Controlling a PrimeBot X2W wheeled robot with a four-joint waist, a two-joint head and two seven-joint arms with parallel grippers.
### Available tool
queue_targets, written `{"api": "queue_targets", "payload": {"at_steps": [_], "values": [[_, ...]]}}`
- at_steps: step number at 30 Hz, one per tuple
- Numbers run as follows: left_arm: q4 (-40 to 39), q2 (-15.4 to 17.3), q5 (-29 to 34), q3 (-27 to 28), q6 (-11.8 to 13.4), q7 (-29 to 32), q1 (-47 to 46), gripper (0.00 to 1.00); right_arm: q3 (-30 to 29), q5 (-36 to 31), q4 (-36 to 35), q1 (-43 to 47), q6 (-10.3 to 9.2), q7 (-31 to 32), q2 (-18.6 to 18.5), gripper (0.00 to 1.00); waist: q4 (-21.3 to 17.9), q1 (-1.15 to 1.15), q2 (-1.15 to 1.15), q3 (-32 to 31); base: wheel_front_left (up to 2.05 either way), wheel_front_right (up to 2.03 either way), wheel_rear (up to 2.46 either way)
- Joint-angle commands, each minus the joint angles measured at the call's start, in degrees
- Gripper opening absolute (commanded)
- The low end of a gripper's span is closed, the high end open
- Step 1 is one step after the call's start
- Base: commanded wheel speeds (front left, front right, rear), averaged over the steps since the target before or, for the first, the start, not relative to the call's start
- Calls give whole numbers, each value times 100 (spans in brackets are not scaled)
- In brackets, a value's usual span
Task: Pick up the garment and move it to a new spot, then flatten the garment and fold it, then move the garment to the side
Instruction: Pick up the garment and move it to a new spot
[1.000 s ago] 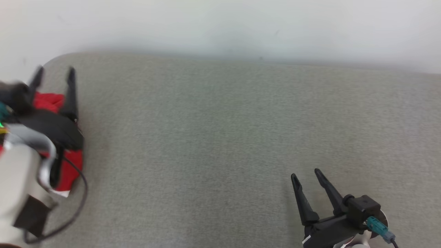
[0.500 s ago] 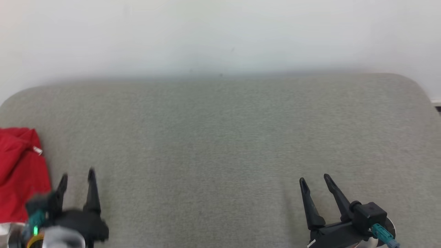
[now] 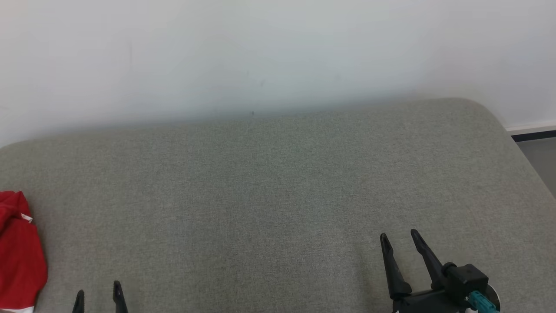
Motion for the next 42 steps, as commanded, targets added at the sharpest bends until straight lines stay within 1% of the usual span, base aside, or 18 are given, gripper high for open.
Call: {"api": "queue_targets", "payload": {"at_steps": [1, 4, 9, 11, 14, 17, 25, 29, 32, 35, 37, 39, 41, 42], "values": [[-102, -76, 164, 101, -71, -19, 160, 100, 5, -18, 23, 88, -12, -2, 38, 100, 2, 1, 0, -12, 0, 0, 0], [-77, -183, 375, 171, -230, -19, 281, 100, 36, -21, 58, 74, -12, -2, 59, 100, 21, 1, 0, -7, 0, 0, 0], [-67, -312, 487, 298, -337, -19, 280, 100, 64, -1, 79, 64, -12, -2, 59, 100, 128, 1, 0, 9, 0, 0, 0], [-47, -327, 505, 374, -383, -19, 214, 100, 75, 9, 82, 94, -12, -1, 35, 100, 232, 1, 0, 23, 0, 0, 0], [13, -351, 559, 436, -465, -19, 107, 100, 214, -49, 92, 112, -12, -2, -58, 100, 488, 1, 0, 54, 0, 0, 0], [102, -357, 624, 502, -533, -19, 30, 100, 275, -11, 96, 133, -12, -2, -98, 100, 886, 1, 0, 70, 0, 0, 0], [189, -369, 650, 687, -534, -20, 209, 100, 566, 81, 159, 131, -12, -1, -6, 100, 2155, 1, 0, 46, 0, 0, 0], [133, -368, 595, 748, -449, -19, 356, 100, 762, 121, 207, 61, -12, -2, 37, 100, 2698, 1, 0, 44, 0, 0, 0], [89, -373, 555, 776, -403, -19, 433, 100, 861, 153, 248, 16, -12, -2, 74, 100, 2986, 1, 0, 50, 0, 0, 0], [1, -369, 452, 783, -340, -19, 515, 100, 932, 176, 284, -21, -12, -2, 95, 100, 3136, 1, 0, 74, 0, 0, 0], [-9, -370, 357, 758, -295, -19, 539, 100, 981, 190, 299, -38, -12, -2, 100, 100, 3152, 1, 0, 97, 0, 0, 0], [30, -369, 207, 771, -313, -19, 491, 100, 1022, 201, 309, -49, -12, -1, 73, 100, 3127, 1, 0, 136, 0, 0, 0], [96, -370, -81, 829, -345, -19, 429, 100, 1041, 202, 326, -60, -12, -2, 23, 100, 3059, 1, 0, 190, 0, 0, 0], [126, -374, -73, 829, -404, -19, 390, 100, 1047, 205, 330, -71, -12, -2, -9, 100, 3008, 1, 0, 222, 0, 0, 0]]}}
